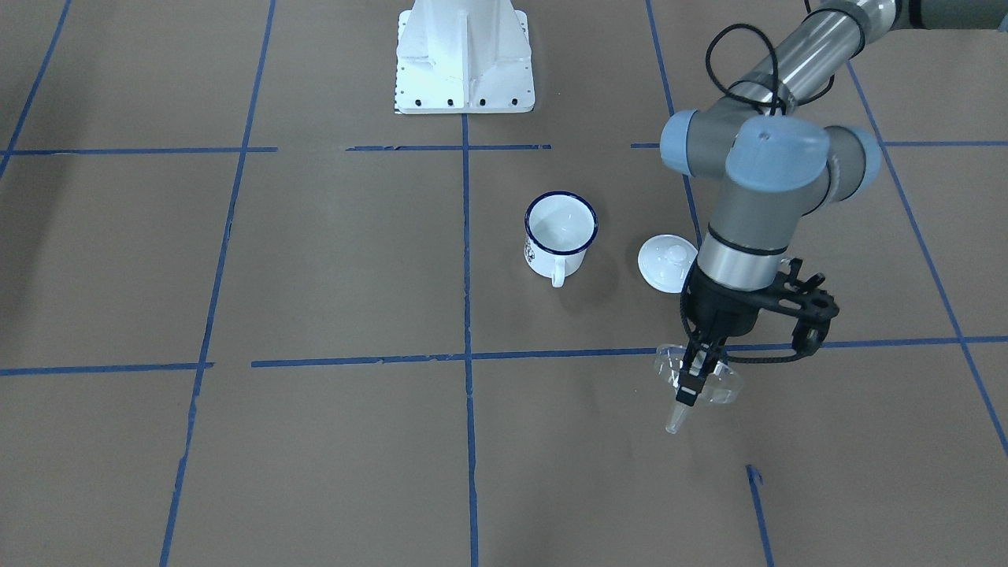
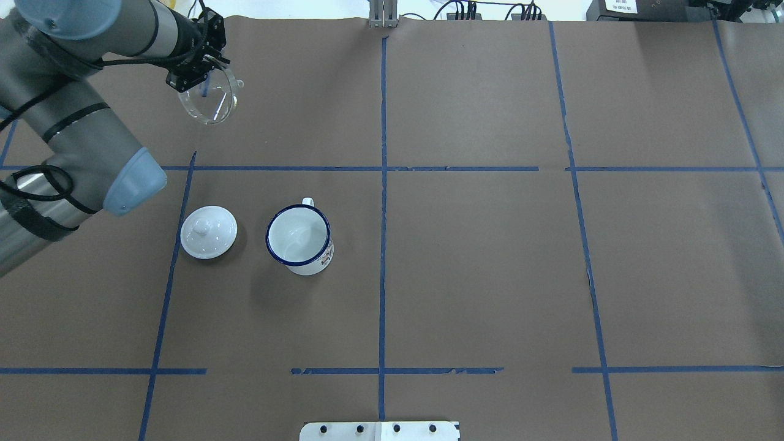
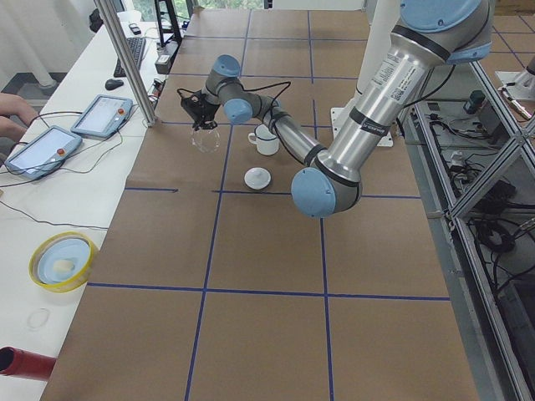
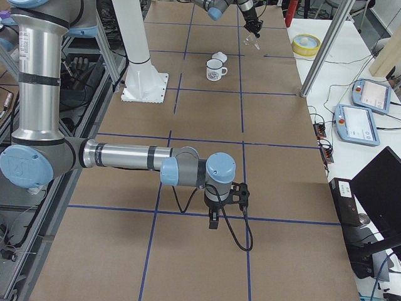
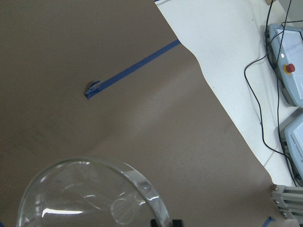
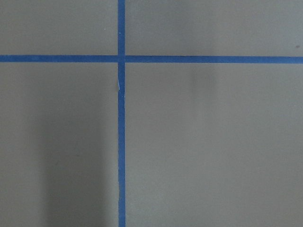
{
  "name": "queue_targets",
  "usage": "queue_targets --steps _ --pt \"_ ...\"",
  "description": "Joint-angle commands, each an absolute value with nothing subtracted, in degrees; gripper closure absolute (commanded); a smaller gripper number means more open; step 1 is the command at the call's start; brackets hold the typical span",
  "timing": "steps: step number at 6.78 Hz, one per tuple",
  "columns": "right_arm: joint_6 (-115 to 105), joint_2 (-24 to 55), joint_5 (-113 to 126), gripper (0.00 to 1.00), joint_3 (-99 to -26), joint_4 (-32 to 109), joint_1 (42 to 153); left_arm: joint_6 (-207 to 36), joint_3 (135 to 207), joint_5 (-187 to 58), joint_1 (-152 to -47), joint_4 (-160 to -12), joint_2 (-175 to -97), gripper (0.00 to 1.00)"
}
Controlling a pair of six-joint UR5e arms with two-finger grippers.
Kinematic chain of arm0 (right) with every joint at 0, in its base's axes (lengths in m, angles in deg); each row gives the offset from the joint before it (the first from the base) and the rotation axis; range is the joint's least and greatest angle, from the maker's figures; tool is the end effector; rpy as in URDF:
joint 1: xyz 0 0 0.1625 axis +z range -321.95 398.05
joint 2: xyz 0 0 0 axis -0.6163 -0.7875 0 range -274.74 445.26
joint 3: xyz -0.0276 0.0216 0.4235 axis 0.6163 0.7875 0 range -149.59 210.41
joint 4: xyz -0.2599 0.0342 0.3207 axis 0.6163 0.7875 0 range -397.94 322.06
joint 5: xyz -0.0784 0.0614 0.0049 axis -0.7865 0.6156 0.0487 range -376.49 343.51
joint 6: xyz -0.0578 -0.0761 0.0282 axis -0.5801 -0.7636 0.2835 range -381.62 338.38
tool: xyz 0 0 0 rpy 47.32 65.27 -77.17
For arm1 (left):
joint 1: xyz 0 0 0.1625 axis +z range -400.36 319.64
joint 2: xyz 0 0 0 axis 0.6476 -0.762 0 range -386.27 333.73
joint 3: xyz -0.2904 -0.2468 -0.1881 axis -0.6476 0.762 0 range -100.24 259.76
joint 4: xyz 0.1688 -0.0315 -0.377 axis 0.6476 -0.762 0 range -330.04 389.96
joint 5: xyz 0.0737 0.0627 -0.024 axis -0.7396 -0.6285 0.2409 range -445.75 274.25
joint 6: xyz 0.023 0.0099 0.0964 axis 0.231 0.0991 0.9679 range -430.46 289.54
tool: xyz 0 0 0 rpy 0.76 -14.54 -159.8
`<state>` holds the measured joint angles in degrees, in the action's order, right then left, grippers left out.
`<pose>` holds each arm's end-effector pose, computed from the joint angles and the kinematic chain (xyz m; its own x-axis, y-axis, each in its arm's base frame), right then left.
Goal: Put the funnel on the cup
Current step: 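Grasp the clear glass funnel with the left gripper and lift it, then carry the glass funnel over the white mug with the left gripper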
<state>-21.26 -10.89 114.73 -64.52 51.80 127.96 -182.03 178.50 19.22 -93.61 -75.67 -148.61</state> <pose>0.0669 -0.4450 0.6701 0.7521 0.0161 0.6588 -0.0031 0.9998 -0.0210 0.3076 -0.5916 0.2332 0.0683 -0.6851 -0.7253 0.7204 0.5368 -0.4392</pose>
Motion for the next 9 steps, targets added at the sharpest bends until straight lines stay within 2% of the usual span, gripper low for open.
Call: queue_targets --steps 1,3,6,9 --pt "-21.3 -10.9 114.7 0.0 -64.5 51.8 128.0 -176.5 189.6 20.9 -94.1 -59.9 -149.9 1.0" --pt "-21.3 -10.9 114.7 0.0 -64.5 51.8 128.0 -171.7 192.6 20.8 -91.4 -46.6 -155.5 1.0" --pt "-21.3 -10.9 114.7 0.0 -64.5 51.8 128.0 -159.6 192.8 20.2 -78.1 -32.4 -160.8 1.0" --pt "-21.3 -10.9 114.7 0.0 -64.5 51.8 128.0 -153.3 189.6 14.7 -71.6 -30.1 -162.1 1.0"
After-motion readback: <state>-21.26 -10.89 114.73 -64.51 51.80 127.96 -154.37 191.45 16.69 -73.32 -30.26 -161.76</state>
